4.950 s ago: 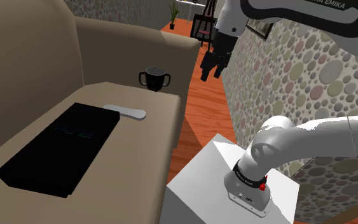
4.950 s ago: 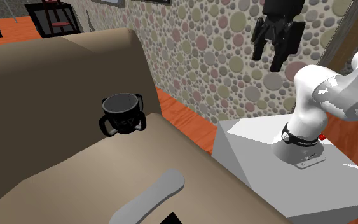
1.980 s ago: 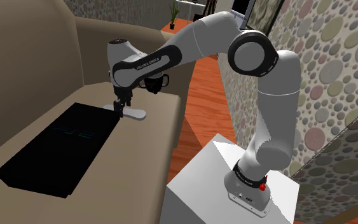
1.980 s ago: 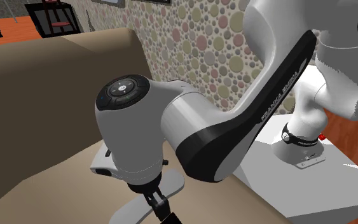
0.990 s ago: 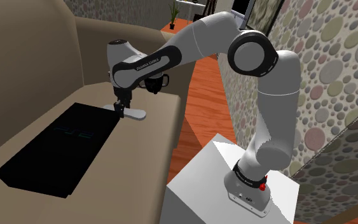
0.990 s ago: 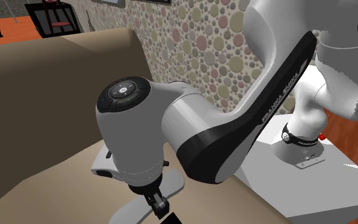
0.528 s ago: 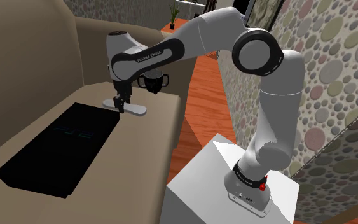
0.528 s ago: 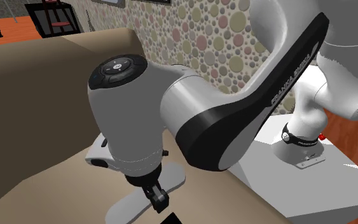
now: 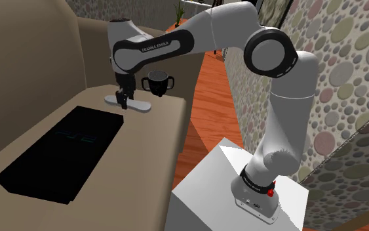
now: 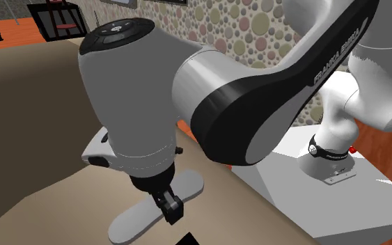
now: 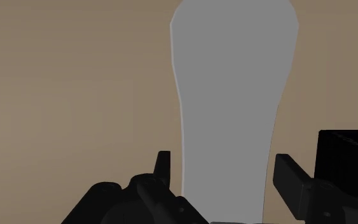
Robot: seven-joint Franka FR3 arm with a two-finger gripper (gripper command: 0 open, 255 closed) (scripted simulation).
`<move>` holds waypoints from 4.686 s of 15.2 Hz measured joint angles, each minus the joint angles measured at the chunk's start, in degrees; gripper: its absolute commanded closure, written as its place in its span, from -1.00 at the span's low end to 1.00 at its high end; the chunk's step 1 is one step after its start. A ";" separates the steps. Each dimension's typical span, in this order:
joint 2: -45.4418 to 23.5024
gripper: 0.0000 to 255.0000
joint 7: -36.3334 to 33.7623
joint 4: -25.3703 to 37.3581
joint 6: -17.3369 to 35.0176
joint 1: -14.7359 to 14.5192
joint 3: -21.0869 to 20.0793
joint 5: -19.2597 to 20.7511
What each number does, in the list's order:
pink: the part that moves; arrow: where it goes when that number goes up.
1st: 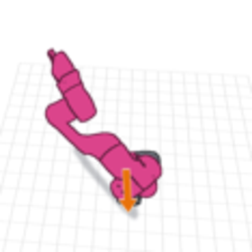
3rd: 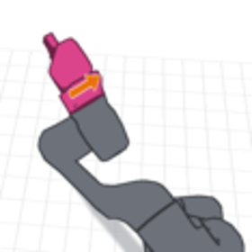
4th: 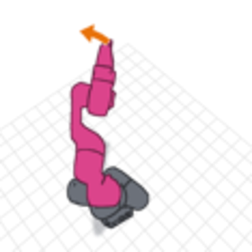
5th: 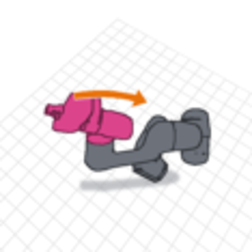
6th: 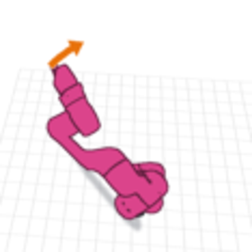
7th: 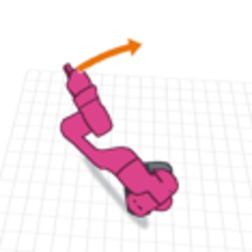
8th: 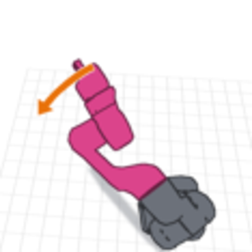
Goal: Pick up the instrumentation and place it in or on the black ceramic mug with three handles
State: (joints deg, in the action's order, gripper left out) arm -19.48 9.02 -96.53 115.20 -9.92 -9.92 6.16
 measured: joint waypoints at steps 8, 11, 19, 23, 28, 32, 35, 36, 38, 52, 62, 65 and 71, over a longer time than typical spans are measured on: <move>1.64 1.00 0.51 3.82 -5.42 0.05 -0.15 -0.47; 1.92 1.00 0.67 5.82 -7.69 0.01 -0.20 -0.58; 2.29 1.00 0.92 11.66 -13.89 -0.21 -0.33 -0.76; 2.37 1.00 1.07 14.48 -16.79 -0.29 -0.37 -0.82; 2.62 1.00 4.88 15.46 -17.80 2.21 0.89 -1.20; 1.63 1.00 9.69 17.08 -18.19 5.36 2.55 -1.56; 0.46 1.00 13.00 18.63 -18.43 7.50 3.65 -1.79; 0.22 1.00 14.03 19.17 -18.67 8.18 3.98 -1.87; -1.64 1.00 16.87 22.10 -19.60 10.02 4.90 -2.03; -11.41 1.00 27.56 34.41 -21.67 17.50 7.87 -2.86; -10.11 1.00 27.36 25.03 -13.60 17.75 7.88 -2.85; -9.89 1.00 27.31 24.38 -12.97 17.77 7.90 -2.82; -9.98 -1.00 27.31 24.32 -12.91 17.75 7.88 -2.83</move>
State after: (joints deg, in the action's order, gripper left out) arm -29.46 36.32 -72.22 102.29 7.83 -2.04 3.32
